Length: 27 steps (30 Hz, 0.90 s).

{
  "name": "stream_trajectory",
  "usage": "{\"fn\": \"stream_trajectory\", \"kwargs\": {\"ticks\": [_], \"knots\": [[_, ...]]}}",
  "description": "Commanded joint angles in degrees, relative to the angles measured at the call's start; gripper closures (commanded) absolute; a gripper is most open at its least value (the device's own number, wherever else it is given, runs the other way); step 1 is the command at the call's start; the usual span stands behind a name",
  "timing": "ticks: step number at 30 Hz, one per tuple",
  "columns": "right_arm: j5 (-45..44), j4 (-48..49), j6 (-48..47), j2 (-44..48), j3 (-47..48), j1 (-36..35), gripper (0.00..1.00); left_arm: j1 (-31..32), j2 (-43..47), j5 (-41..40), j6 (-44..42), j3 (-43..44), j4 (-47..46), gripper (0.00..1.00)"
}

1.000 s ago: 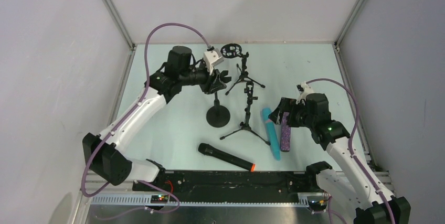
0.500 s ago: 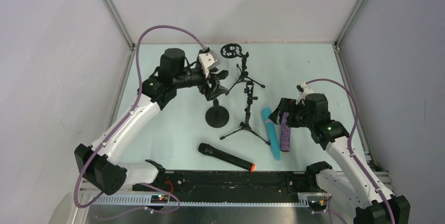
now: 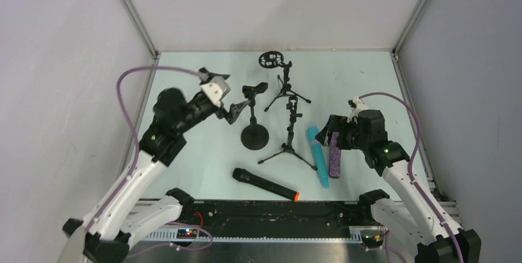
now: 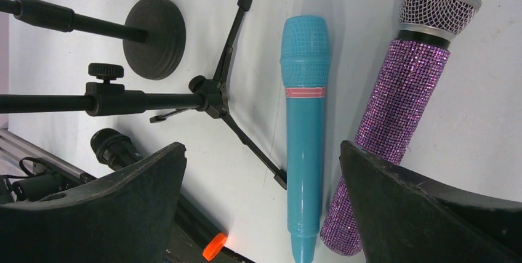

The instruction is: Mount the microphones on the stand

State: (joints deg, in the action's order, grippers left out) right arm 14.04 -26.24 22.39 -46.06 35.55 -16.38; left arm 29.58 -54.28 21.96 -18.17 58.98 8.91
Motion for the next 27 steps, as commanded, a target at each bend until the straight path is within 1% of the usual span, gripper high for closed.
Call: {"fn": "stream_trajectory", "kwargs": {"ticks": [1, 2, 3, 4, 6, 8, 13, 17, 20, 23, 26, 27], "knots": [[-2.3, 0.0, -0.2, 0.9, 0.1, 0.0, 0.00, 0.3, 9.7, -14.4, -1.0, -10.0, -19.7, 0.00], [-2.5, -0.2, -0.3, 1.0, 0.1, 0.0, 0.00, 0.3, 12.1, -16.8, -0.4, -11.4, -21.8, 0.00], [-2.8, -0.3, -0.4, 1.1, 0.1, -0.1, 0.00, 0.3, 13.1, -21.6, -0.2, -13.6, -24.7, 0.00], [-2.9, -0.4, -0.5, 1.3, 0.1, -0.1, 0.00, 0.3, 14.5, -25.8, -0.3, -14.4, -25.4, 0.00], [-3.1, -0.3, -0.6, 1.3, 0.1, 0.0, 0.00, 0.3, 14.9, -30.7, -1.0, -15.3, -26.3, 0.00], [-3.1, -0.2, -0.4, 1.1, 0.1, 0.0, 0.00, 0.3, 14.2, -34.6, -1.3, -15.4, -26.5, 0.00], [-3.3, -0.3, -0.5, 0.6, 0.1, -0.1, 0.00, 0.3, 11.8, -39.4, -0.4, -15.5, -26.5, 0.00], [-4.0, -0.4, -0.5, 0.4, 0.1, -0.3, 0.00, 0.3, 10.0, -45.3, 0.3, -15.6, -26.5, 0.00], [-4.2, -0.3, -0.6, -0.1, 0.1, -0.3, 0.00, 0.2, 8.0, -47.0, 1.5, -15.7, -26.4, 0.00], [-4.4, -0.2, -0.5, -0.6, 0.1, -0.4, 0.00, 0.0, 6.4, -45.2, 2.4, -15.6, -25.6, 0.00], [-4.7, -0.3, -0.4, -1.0, 0.1, -0.4, 0.00, -1.0, 3.8, -43.6, 6.2, -13.3, -22.0, 0.00], [-4.8, -0.3, -0.4, -1.1, 0.1, -0.5, 0.00, -2.2, 3.2, -41.9, 7.2, -12.6, -20.9, 0.00]]}}
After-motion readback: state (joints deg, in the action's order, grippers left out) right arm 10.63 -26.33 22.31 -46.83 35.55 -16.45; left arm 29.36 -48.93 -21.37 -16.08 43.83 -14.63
